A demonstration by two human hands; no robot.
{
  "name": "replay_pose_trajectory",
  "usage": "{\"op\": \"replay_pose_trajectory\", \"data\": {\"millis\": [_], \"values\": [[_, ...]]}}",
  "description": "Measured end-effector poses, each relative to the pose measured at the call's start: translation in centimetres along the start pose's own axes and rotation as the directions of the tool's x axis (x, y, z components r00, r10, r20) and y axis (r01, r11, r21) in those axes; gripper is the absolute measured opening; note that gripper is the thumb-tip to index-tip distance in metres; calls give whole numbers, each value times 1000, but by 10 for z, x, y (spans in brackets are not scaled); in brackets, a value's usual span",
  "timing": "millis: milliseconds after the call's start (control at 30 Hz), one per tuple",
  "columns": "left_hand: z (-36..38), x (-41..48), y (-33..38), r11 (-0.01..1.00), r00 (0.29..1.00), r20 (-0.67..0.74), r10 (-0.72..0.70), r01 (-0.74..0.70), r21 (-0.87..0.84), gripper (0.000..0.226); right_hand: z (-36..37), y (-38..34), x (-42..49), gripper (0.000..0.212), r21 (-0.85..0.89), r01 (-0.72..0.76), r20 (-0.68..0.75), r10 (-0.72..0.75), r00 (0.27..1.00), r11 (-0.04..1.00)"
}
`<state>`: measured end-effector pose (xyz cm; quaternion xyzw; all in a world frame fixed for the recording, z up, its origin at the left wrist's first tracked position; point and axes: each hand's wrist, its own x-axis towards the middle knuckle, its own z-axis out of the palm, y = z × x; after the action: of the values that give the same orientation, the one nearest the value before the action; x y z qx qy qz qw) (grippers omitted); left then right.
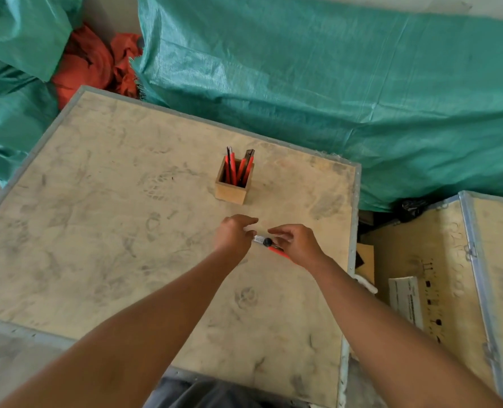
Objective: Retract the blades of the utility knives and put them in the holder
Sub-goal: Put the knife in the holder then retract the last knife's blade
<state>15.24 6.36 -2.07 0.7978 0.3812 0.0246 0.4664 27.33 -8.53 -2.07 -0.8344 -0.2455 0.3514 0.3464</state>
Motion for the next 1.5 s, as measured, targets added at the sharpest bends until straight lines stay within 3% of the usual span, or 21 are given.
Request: {"op": "replay_pose_trajectory", "data": {"millis": [200,433,600,800,900,967,1067,1133,1267,1400,1500], "values": [[22,10,-22,954,996,25,82,-86,287,27,1,12,9,29,-157,87,98,-73,993,984],[23,14,-31,925,978,28,209,-207,320,18,-6,12,14,26,-217,140,181,-101,978,966],[15,7,-32,874,946,21,324,-308,375,20,-6,7,4,23,-113,75,256,-44,966,991],[-9,-12,-32,820,879,74,470,-466,332,15,1,-2,-25,24,23,9,231,-14,973,1000],[-30,-25,-26,821,852,44,521,-515,246,14,6,-16,-39,22,68,34,169,-45,985,997],[-46,-40,-17,841,838,-96,537,-522,146,16,9,-31,-47,21,131,60,116,-75,990,990],[-72,-74,-6,916,892,-248,378,-400,-44,24,14,-62,-58,23,221,103,27,-112,993,970],[-85,-99,-6,947,944,-213,252,-286,-146,35,19,-84,-65,24,289,143,-48,-134,990,947],[-106,-139,-10,938,997,21,75,-63,-342,59,29,-129,-79,37,386,237,-175,-181,968,892],[-124,-164,-16,857,987,156,49,39,-515,60,42,-161,-92,33,423,314,-315,-187,931,850],[-141,-176,-16,806,989,131,66,24,-592,62,51,-174,-104,33,429,313,-345,-167,924,847]]}}
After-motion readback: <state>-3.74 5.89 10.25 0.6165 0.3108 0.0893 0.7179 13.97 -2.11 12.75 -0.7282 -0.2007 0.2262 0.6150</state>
